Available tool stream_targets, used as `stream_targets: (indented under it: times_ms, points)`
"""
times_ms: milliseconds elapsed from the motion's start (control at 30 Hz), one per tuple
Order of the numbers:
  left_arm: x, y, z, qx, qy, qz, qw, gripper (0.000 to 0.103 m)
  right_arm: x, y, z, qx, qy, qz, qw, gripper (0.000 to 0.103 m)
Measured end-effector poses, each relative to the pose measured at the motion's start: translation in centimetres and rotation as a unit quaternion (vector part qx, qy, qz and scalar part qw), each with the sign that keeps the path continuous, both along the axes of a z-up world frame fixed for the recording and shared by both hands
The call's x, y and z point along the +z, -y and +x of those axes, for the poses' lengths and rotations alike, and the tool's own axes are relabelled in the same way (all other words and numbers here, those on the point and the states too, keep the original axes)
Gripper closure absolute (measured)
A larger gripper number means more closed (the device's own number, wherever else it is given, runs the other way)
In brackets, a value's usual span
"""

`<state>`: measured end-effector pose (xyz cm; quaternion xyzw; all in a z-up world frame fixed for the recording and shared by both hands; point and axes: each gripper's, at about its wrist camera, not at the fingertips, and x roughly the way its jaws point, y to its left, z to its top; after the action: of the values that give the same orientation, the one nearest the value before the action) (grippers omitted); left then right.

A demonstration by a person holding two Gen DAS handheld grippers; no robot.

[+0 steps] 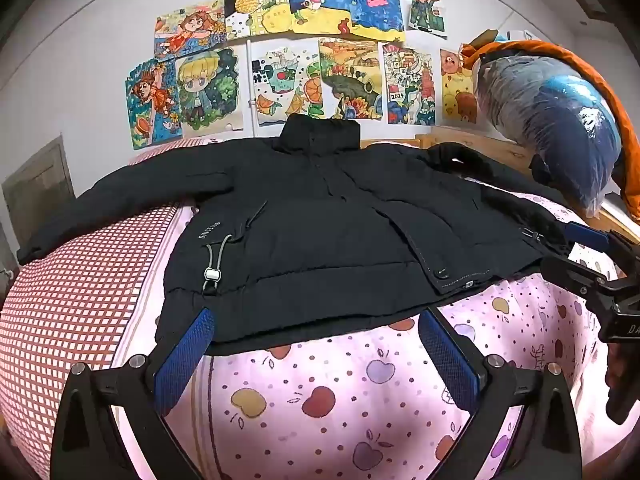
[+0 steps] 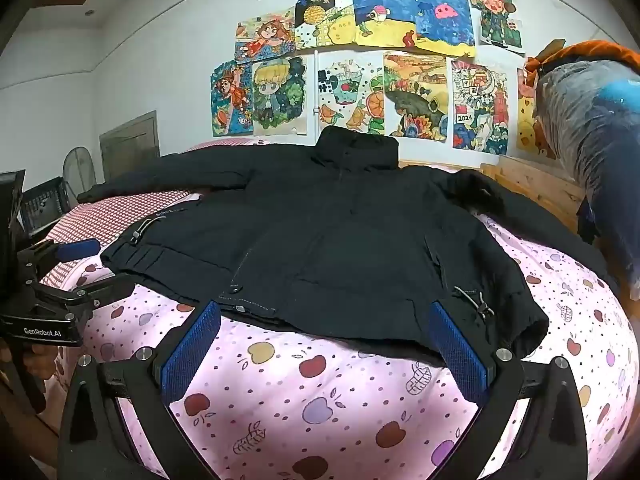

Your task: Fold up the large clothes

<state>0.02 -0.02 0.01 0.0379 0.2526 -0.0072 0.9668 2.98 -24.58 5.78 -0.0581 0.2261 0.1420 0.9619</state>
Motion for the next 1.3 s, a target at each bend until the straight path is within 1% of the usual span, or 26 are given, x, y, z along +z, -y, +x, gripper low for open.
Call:
stream_targets:
  times_ms: [267, 467, 500, 1300]
  points:
    - [-0.01, 0.04, 0.02, -0.001, 0.003, 0.0, 1.0, 0.0, 0.16, -0.29, -0.26, 0.0, 0.0, -0.005, 1.0, 0.001]
    - [0.26, 0.04, -0.05, -0.001, 0.004, 0.001, 1.0, 0.0, 0.5, 0.35, 0.21, 0.003, 0.001, -0.008, 1.0, 0.001]
    - [0.28, 0.05, -0.03, 0.0, 0.004, 0.002, 1.0, 0.0, 0.12, -0.35, 0.07, 0.001, -0.001, -0.011, 1.0, 0.001]
    - [0.3, -0.2, 0.08, -0.001, 0.005, 0.002, 1.0, 0.0, 0.12, -0.38, 0.2, 0.002, -0.003, -0.011, 1.0, 0.001]
